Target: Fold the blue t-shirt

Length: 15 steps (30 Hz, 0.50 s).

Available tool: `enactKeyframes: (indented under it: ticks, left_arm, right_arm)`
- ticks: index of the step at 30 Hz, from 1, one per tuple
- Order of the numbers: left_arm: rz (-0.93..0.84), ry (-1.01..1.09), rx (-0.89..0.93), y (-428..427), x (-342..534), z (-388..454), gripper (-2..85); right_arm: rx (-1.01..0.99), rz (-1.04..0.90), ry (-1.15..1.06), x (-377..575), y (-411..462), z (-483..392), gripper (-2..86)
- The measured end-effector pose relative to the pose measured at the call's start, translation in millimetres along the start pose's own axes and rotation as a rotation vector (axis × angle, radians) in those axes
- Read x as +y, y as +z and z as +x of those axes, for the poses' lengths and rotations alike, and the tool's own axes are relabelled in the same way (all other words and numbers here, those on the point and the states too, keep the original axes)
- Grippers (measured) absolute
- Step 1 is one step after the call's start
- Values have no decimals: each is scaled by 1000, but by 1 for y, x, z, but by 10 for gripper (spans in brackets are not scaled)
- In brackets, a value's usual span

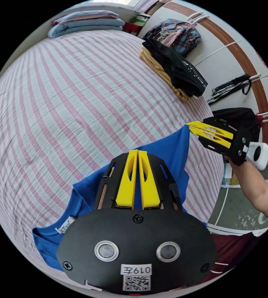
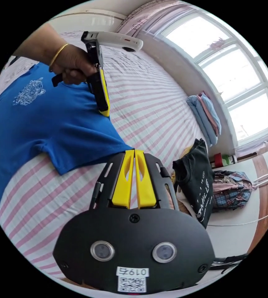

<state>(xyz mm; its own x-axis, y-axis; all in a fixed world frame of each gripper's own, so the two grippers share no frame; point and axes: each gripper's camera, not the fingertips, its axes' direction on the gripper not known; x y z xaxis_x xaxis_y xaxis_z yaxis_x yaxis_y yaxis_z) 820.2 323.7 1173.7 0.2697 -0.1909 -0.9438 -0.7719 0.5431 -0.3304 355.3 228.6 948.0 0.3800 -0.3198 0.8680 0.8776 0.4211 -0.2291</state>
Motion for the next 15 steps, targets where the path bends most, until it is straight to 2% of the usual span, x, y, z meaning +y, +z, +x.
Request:
enactKeyframes:
  ticks: [7, 13, 15]
  left_arm:
    - [61, 15, -115, 11, 18, 13, 7]
    - [77, -11, -130, 17, 28, 18, 7]
    - [83, -15, -132, 18, 30, 19, 7]
  right_arm:
    - [-45, -81, 56, 12, 26, -24, -4]
    - [-31, -95, 130, 20, 26, -21, 48]
    - [-45, -79, 261, 28, 16, -13, 38]
